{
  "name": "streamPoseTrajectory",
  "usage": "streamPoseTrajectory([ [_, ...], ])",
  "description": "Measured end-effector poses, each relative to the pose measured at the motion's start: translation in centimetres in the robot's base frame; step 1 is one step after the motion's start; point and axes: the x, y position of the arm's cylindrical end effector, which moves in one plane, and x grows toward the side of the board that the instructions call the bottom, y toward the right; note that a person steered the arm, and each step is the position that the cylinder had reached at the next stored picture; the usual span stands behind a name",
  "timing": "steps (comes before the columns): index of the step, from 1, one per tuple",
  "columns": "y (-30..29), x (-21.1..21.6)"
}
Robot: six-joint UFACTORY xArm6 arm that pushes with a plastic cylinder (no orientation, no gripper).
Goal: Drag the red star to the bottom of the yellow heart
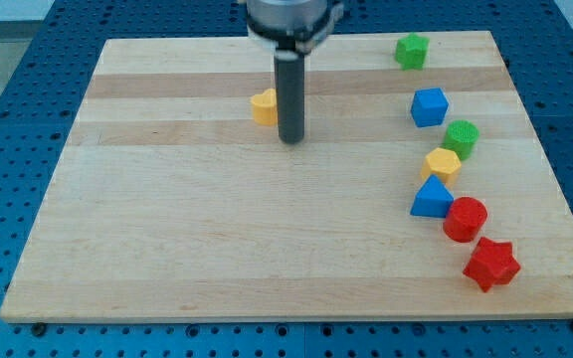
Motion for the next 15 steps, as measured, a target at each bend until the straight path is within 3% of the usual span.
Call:
streamPoseTrajectory([
  [2,1.3,15.9],
  [3,6.3,19.3],
  [7,21.5,19.4],
  [8,22.8,19.4],
  [15,21.1,14.9],
])
